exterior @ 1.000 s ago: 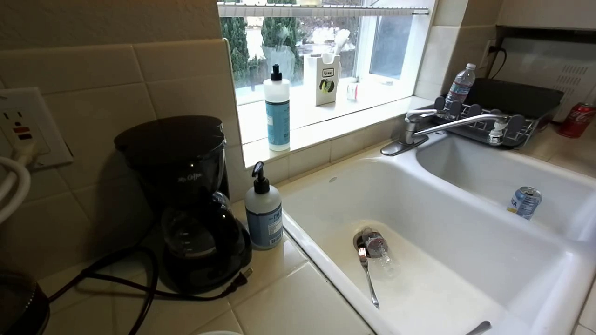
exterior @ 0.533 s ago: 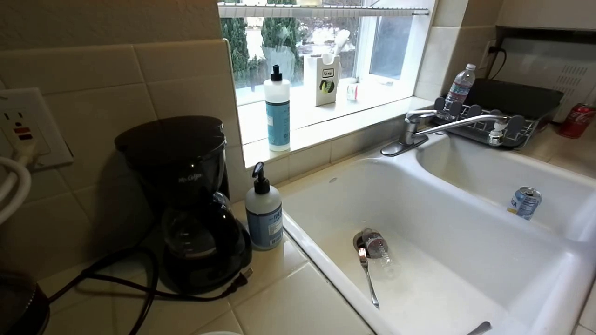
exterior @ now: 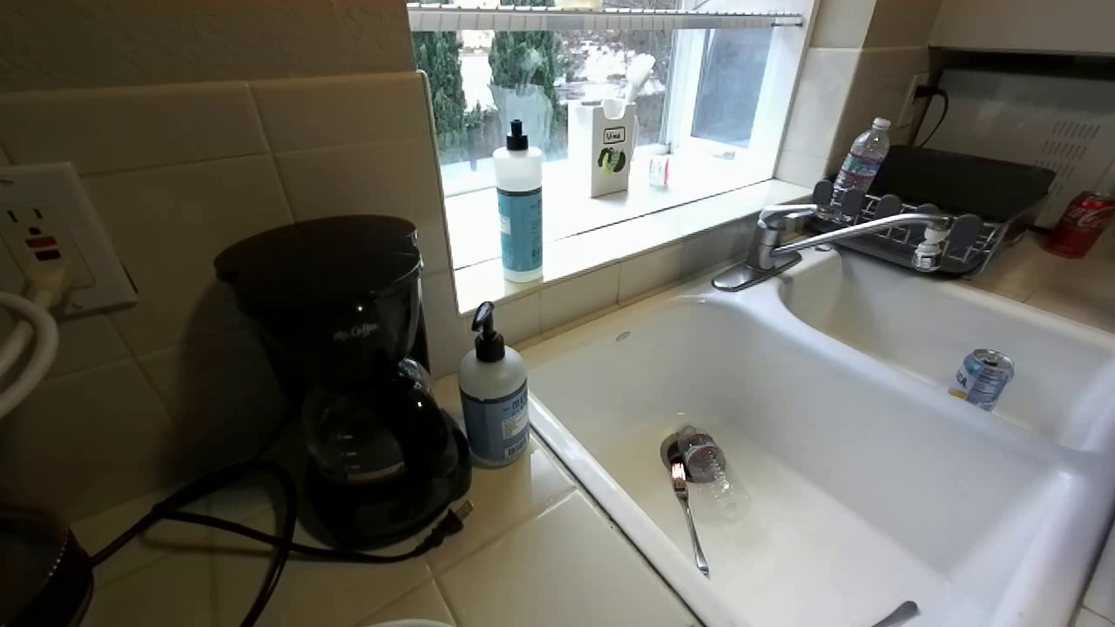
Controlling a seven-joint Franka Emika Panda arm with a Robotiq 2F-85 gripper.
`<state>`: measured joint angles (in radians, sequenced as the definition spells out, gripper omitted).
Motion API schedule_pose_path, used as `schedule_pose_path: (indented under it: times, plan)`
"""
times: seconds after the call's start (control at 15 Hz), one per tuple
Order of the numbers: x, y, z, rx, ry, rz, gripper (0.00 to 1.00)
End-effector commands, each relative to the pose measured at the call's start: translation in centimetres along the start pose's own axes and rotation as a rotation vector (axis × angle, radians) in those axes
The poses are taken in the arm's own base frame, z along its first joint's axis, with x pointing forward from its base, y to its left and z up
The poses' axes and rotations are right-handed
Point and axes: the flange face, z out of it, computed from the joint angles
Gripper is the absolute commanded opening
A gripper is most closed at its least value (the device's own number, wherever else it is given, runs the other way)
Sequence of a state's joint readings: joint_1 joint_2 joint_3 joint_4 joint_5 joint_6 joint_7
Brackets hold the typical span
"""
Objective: Put the green object from the dishrack on the window.
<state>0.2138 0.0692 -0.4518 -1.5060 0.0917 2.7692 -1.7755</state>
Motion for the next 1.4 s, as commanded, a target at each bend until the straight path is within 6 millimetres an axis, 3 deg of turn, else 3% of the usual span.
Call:
schedule_pose_path:
  times: [0.0,0.4,0.87,1.27,1.33]
  plan:
    - [0.9,-0.7,1.5,-0.112,0.031,-0.025,0.02]
    - [3.0,-2.6,5.6,-0.157,0.101,0.007,0.02]
    - [1.3,-5.0,10.1,-0.134,0.099,0.042,0.02]
    - [1.2,-5.5,12.6,-0.131,0.110,0.036,0.02]
    - [1.3,-5.5,12.9,-0.134,0.110,0.039,0.23]
